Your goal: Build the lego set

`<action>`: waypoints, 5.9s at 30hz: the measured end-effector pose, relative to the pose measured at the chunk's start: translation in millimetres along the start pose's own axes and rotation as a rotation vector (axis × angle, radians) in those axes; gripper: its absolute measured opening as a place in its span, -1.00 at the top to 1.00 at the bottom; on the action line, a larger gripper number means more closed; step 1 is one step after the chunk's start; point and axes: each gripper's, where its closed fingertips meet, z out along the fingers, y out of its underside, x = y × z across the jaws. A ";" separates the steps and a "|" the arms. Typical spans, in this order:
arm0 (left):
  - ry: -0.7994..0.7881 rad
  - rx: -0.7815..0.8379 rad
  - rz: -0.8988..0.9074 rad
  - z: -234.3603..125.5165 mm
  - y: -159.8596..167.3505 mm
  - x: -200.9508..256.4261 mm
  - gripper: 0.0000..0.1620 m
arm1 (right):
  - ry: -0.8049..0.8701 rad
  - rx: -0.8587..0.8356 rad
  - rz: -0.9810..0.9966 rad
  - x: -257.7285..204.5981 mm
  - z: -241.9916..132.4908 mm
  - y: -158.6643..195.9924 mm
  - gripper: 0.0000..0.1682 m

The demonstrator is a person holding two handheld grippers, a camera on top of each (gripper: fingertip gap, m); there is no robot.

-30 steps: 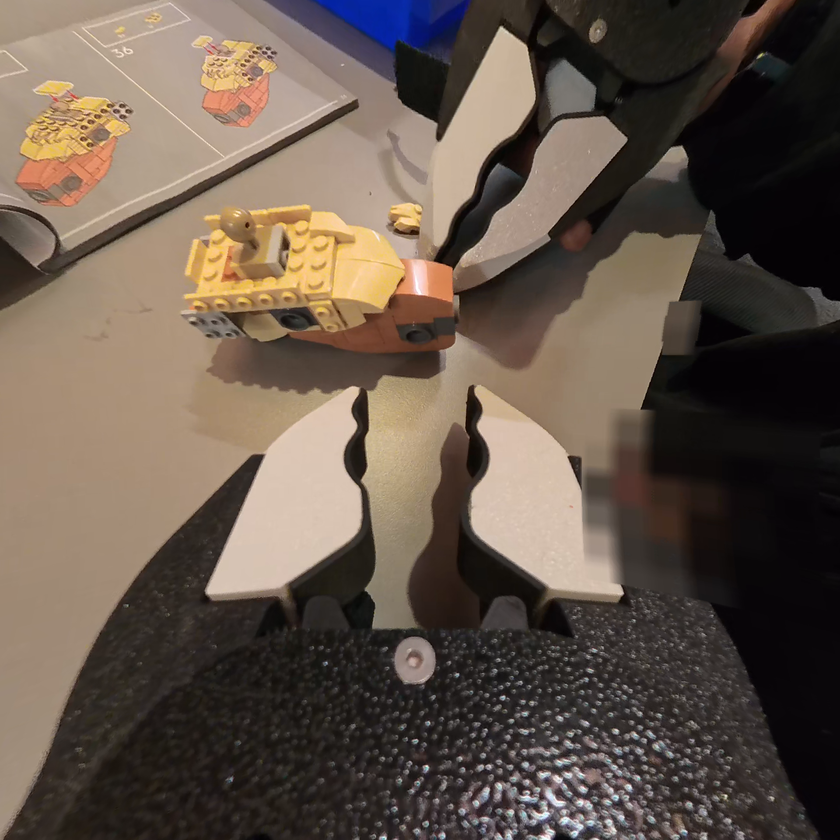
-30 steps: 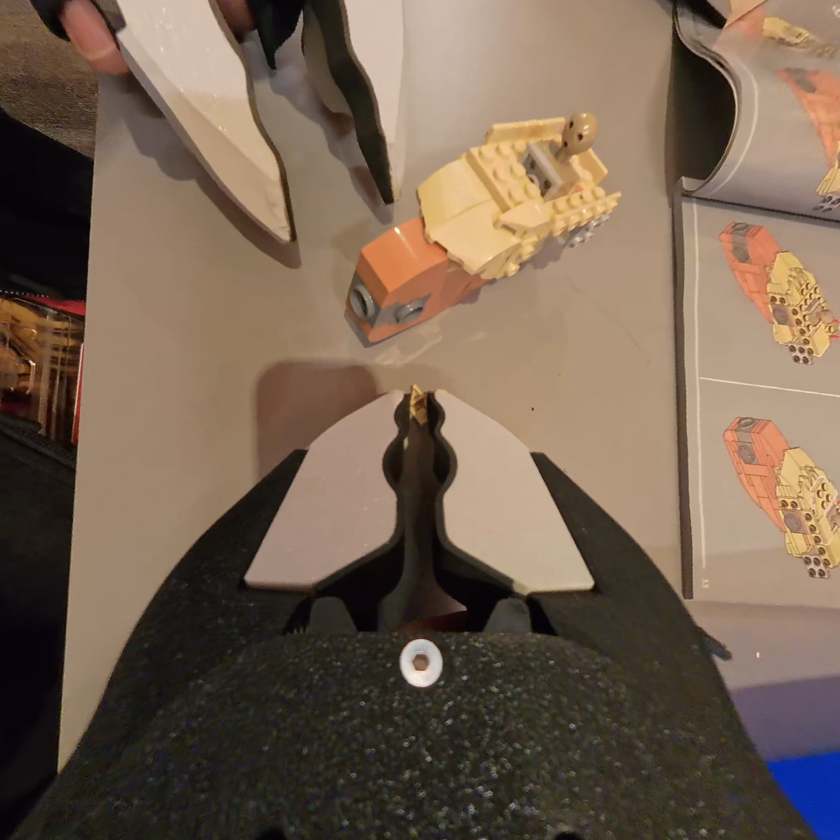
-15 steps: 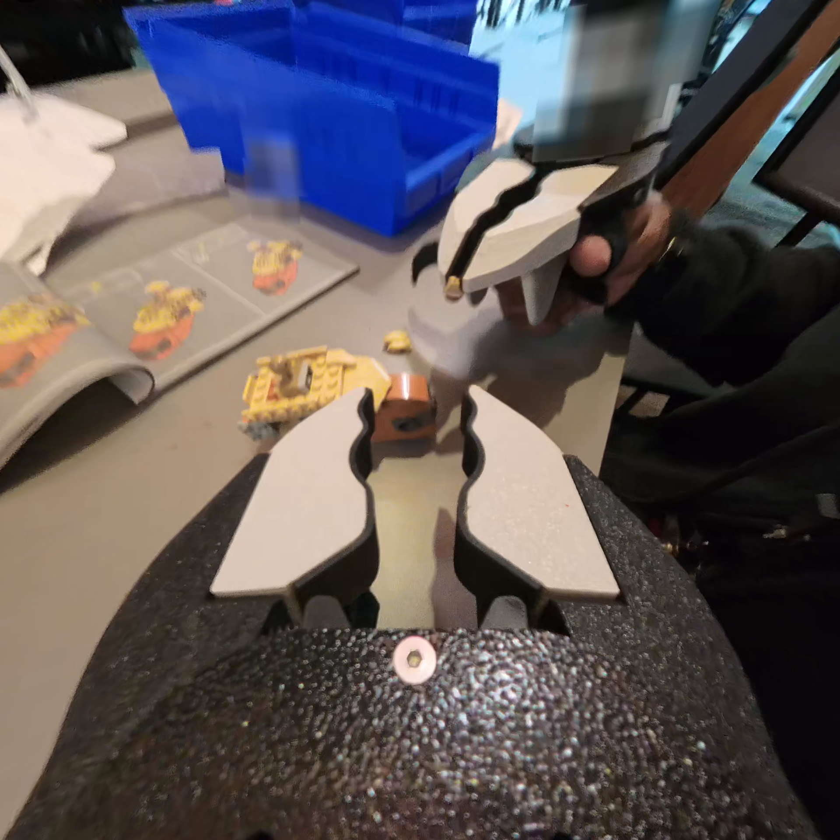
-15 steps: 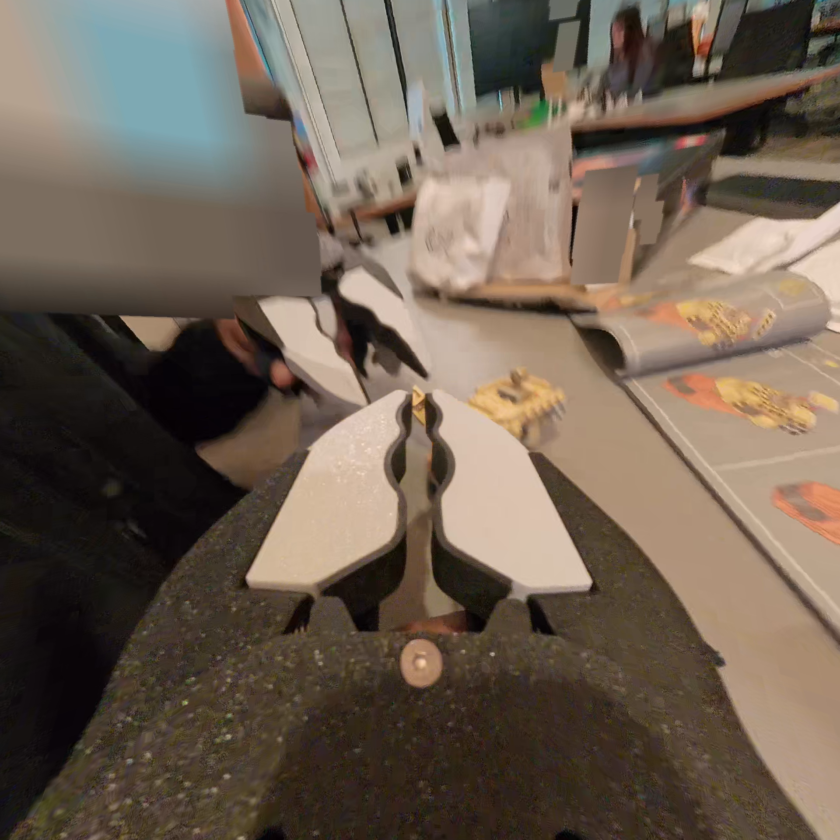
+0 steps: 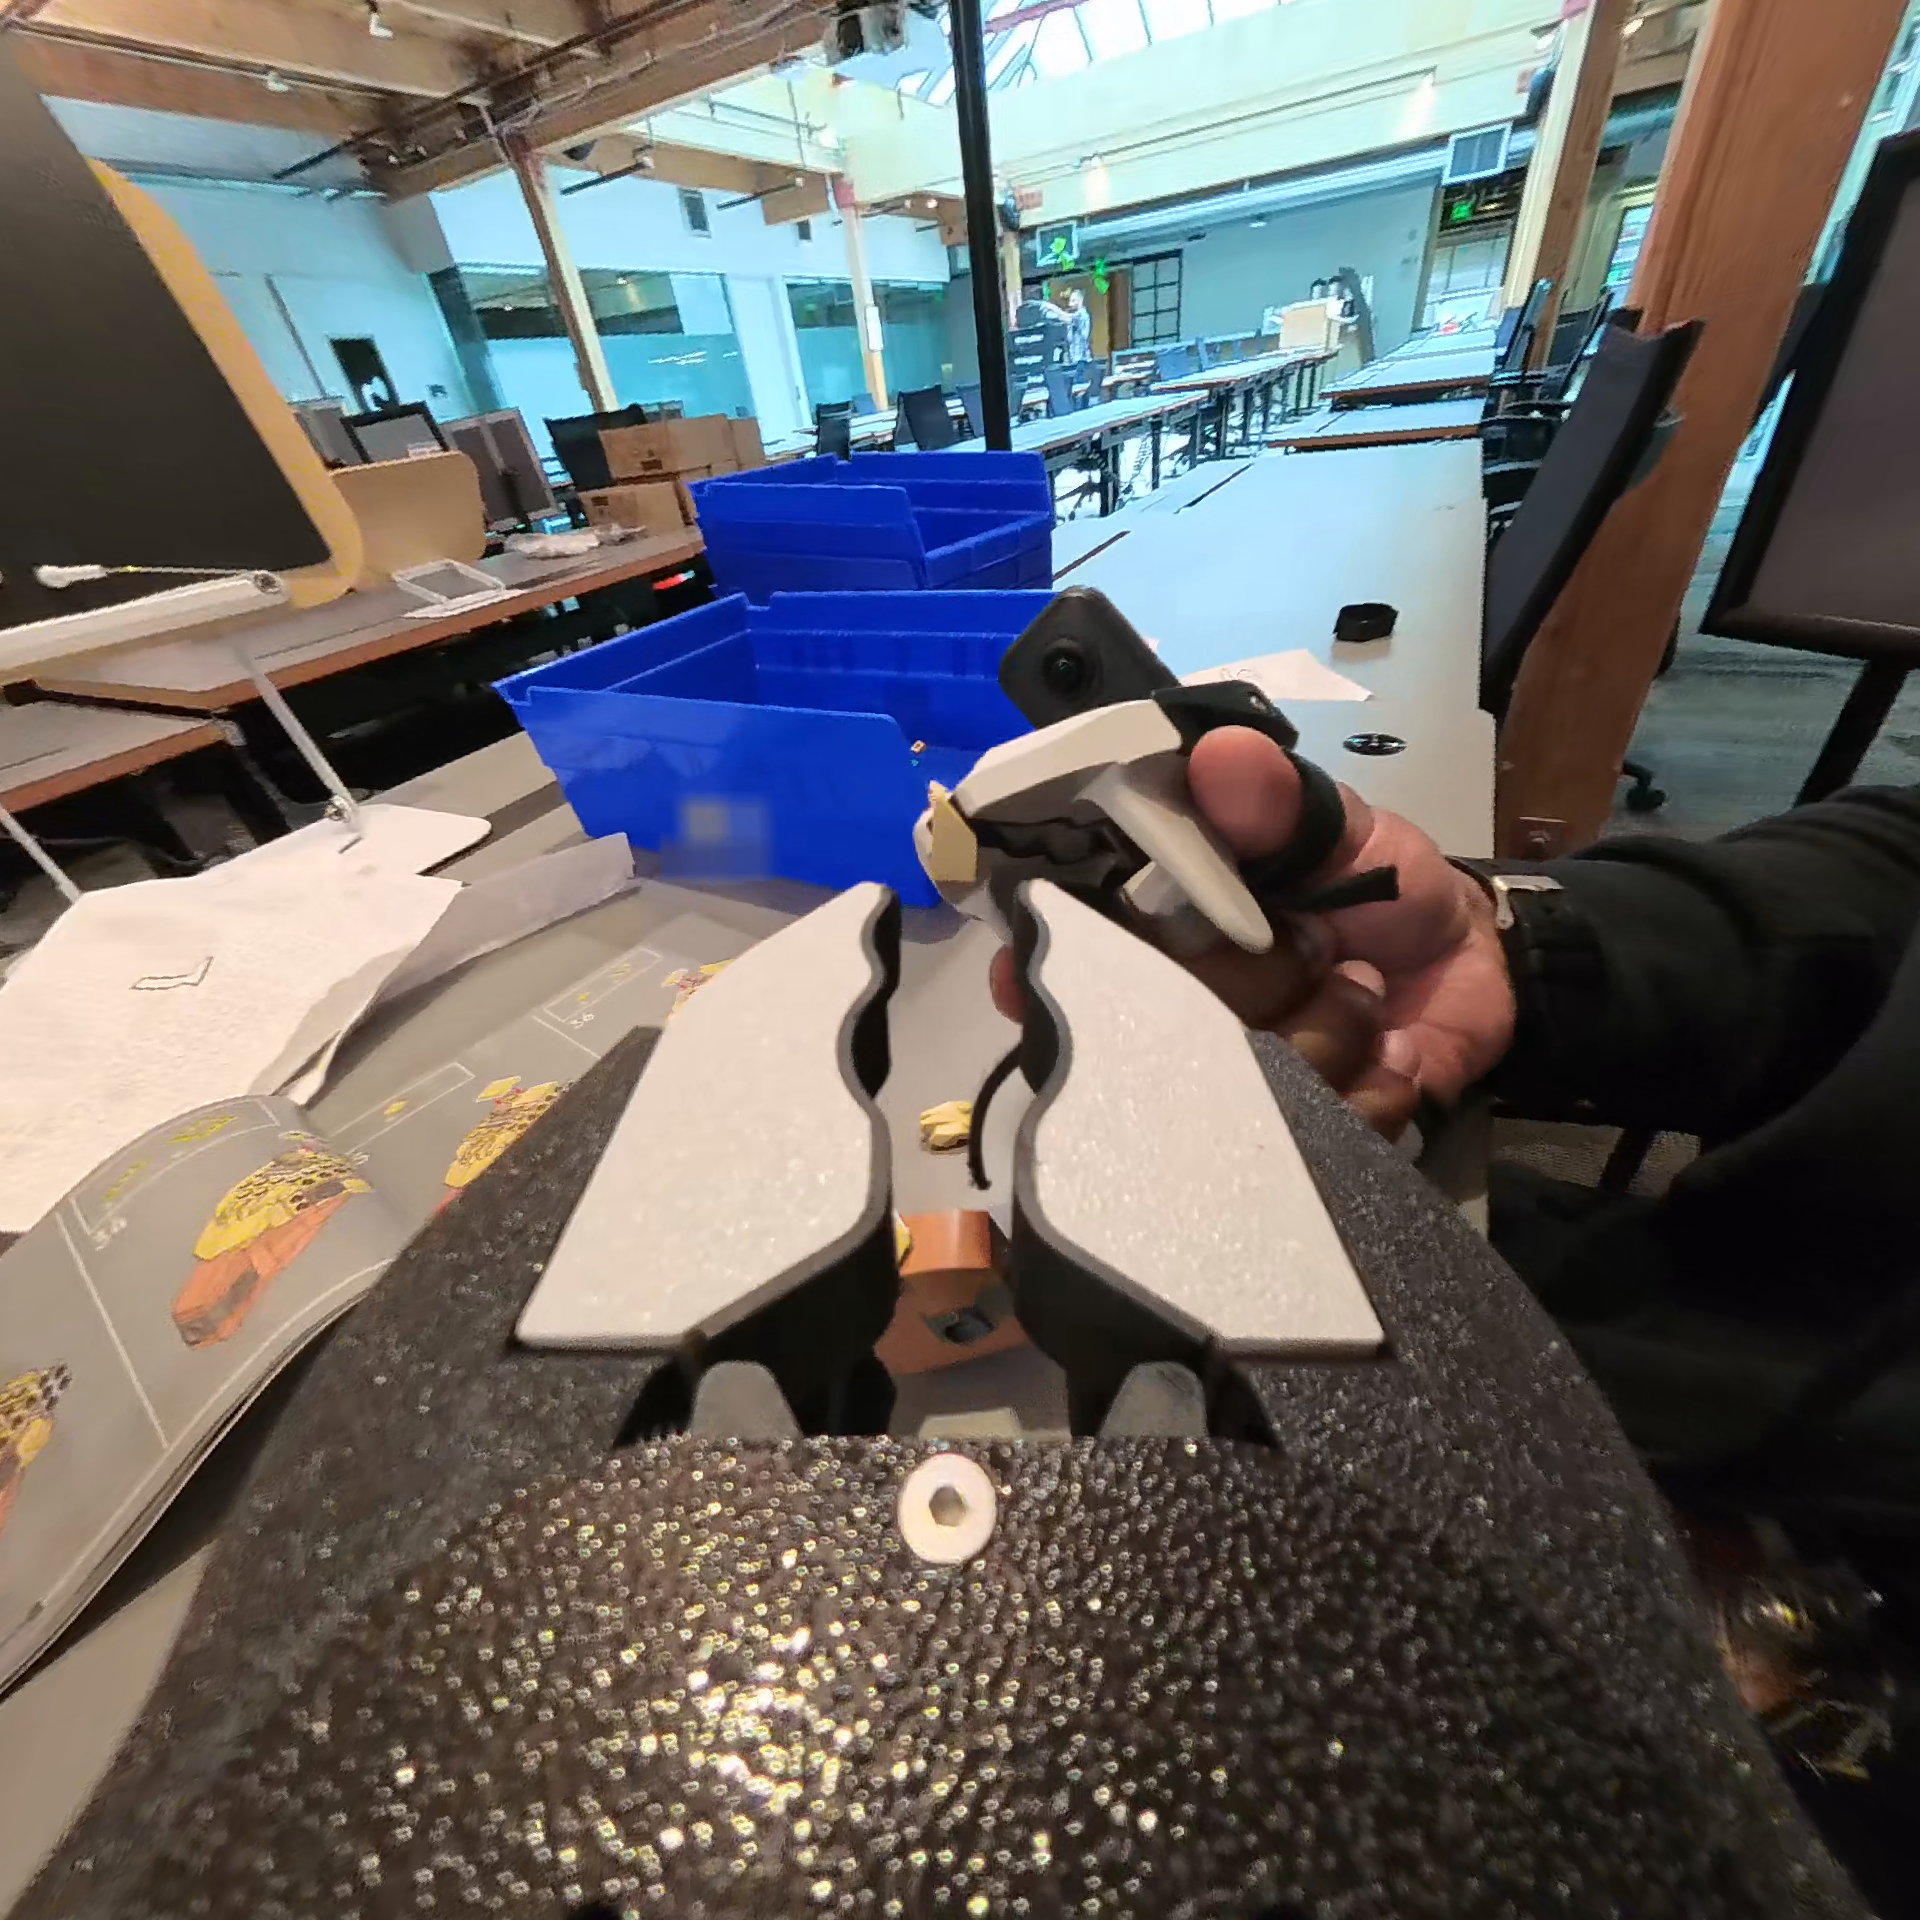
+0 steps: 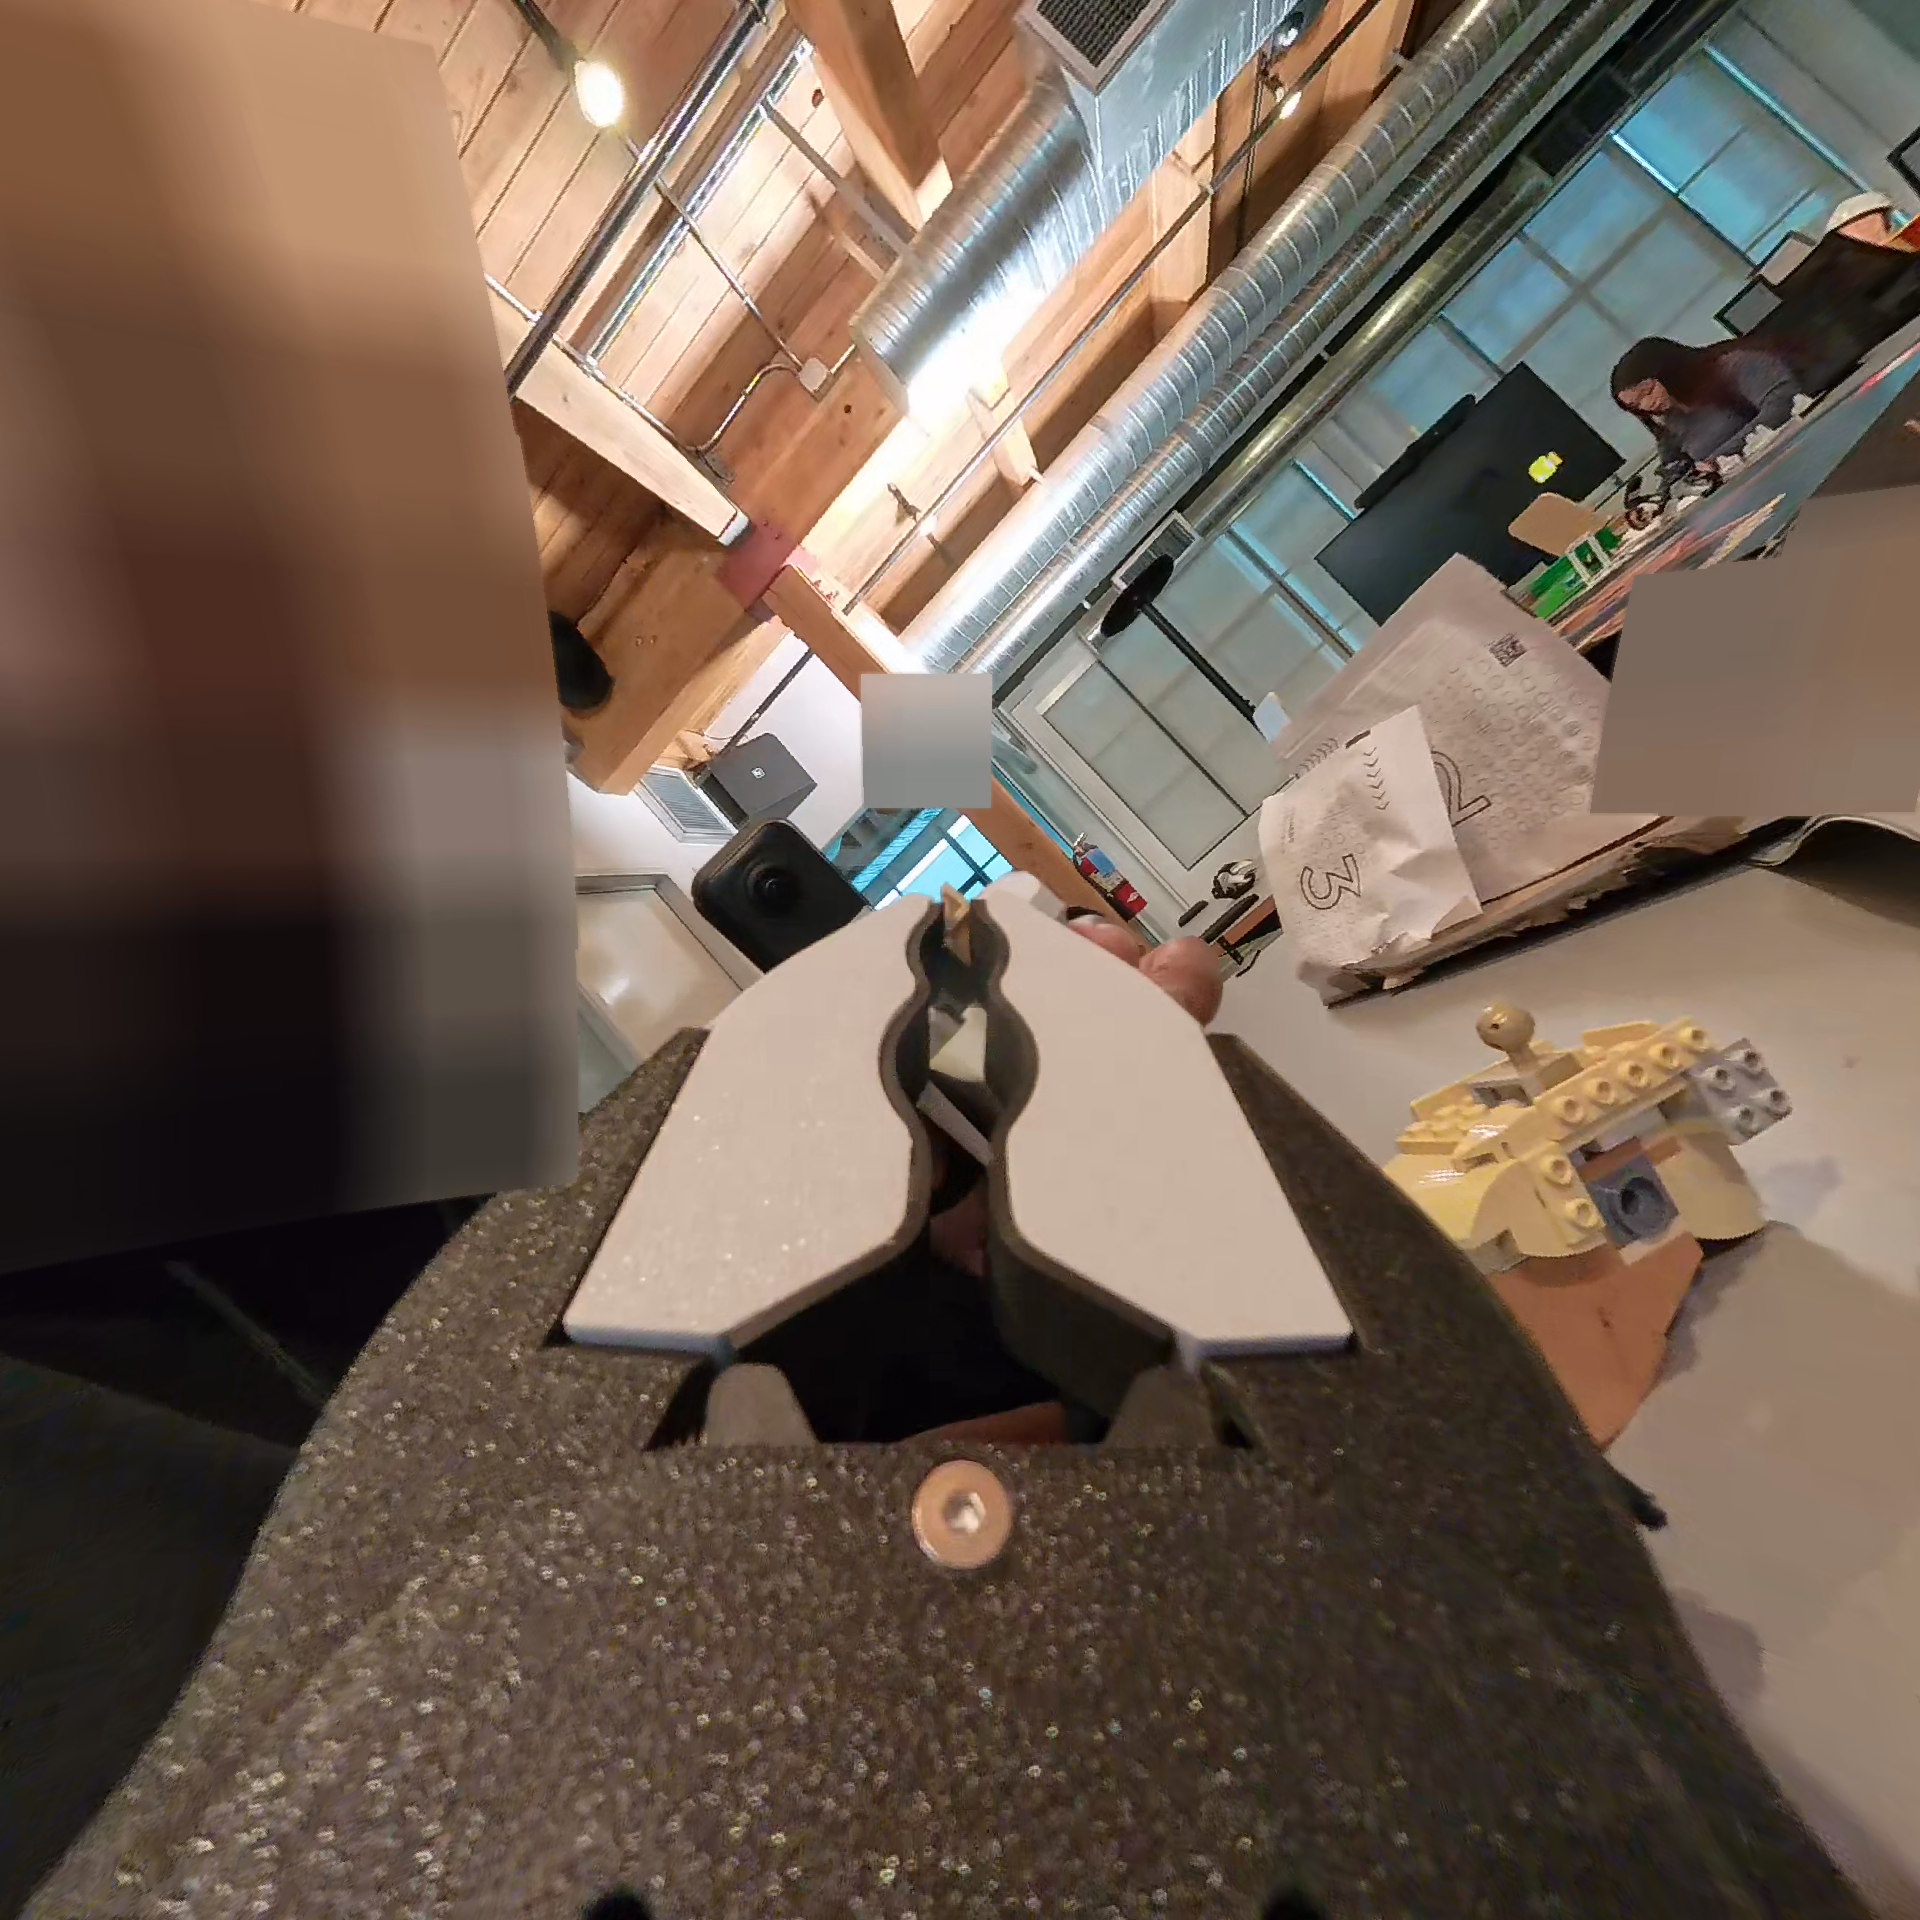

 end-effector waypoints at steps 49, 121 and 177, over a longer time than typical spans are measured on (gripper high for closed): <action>0.108 -0.439 -0.051 -27.8 65.7 -18.3 0.87 | 0.527 -1.094 -0.890 60.1 -116.0 60.8 0.83; 0.647 -0.529 -0.470 -15.1 48.8 45.7 0.97 | -0.030 -0.973 -0.860 20.7 -52.2 58.1 0.84; 0.883 -0.772 -0.599 -17.8 57.4 41.1 0.97 | -0.275 -0.942 -1.306 22.7 -33.7 61.2 0.81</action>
